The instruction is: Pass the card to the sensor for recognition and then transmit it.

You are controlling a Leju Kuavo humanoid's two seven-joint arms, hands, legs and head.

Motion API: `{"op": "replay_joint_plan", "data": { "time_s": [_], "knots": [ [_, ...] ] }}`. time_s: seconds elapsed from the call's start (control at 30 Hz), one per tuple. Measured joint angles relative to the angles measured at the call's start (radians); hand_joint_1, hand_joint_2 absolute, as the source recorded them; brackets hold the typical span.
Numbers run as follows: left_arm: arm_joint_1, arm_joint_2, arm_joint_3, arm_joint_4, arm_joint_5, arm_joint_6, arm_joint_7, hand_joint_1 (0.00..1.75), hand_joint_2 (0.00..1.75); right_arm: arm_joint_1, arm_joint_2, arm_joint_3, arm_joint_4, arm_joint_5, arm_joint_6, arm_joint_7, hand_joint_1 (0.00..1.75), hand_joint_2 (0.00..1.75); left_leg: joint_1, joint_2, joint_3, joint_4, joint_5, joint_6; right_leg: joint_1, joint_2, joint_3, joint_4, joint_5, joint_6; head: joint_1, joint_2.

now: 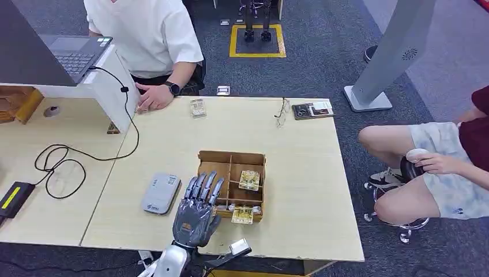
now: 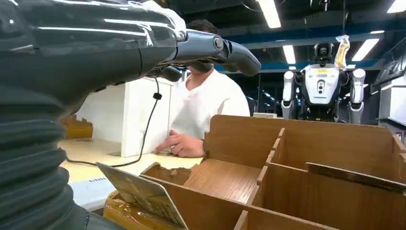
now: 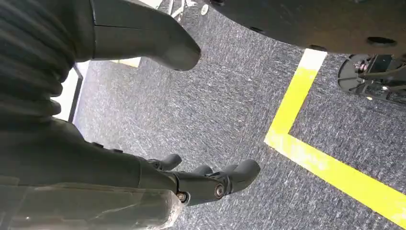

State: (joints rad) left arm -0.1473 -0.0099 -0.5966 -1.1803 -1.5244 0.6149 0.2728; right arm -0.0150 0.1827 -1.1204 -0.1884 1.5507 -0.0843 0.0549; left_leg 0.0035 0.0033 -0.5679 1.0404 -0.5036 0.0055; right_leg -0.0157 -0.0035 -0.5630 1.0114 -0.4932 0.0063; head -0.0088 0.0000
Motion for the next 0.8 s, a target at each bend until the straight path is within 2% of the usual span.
{"op": "replay_joint_plan", "data": {
  "time_s": [0.2,0.43,0.57,0.63,0.8],
  "knots": [
    [0.000,0.000,0.000,0.011,-0.025,-0.021,0.021,0.00,1.75,0.000,0.000,0.000,0.000,0.001,0.000,0.000,0.00,1.75,0.000,0.000,0.000,0.000,0.000,0.000,0.000,0.000,0.000,0.000,0.000,0.000,0.000,0.000],
    [-0.017,0.012,-0.002,0.040,-0.026,-0.029,0.120,0.00,1.75,0.000,0.000,0.000,0.000,0.005,0.001,0.000,0.00,1.75,0.000,0.000,0.000,0.000,0.000,0.000,0.000,0.000,0.000,0.000,0.000,0.000,0.000,0.000],
    [-0.028,0.019,-0.006,0.060,-0.026,-0.042,0.156,0.00,1.75,-0.001,0.000,0.000,0.000,0.006,0.001,0.000,0.00,1.75,0.000,0.000,0.000,0.000,0.000,0.000,0.000,0.000,0.000,0.000,0.000,0.000,0.000,0.000],
    [-0.030,0.019,-0.006,0.067,-0.026,-0.035,0.150,0.00,1.75,-0.001,0.000,0.000,0.000,0.006,0.002,0.002,0.00,1.75,0.000,0.000,0.000,0.000,0.000,0.000,0.000,0.000,0.000,0.000,0.000,0.000,0.000,0.000],
    [-0.027,0.013,0.008,0.072,-0.026,-0.016,0.081,0.00,1.75,-0.001,0.000,0.000,0.000,0.006,0.002,0.008,0.00,1.75,0.000,0.000,0.000,0.000,0.000,0.000,0.000,0.000,0.000,0.000,0.000,0.000,0.000,0.000]
  ]
}}
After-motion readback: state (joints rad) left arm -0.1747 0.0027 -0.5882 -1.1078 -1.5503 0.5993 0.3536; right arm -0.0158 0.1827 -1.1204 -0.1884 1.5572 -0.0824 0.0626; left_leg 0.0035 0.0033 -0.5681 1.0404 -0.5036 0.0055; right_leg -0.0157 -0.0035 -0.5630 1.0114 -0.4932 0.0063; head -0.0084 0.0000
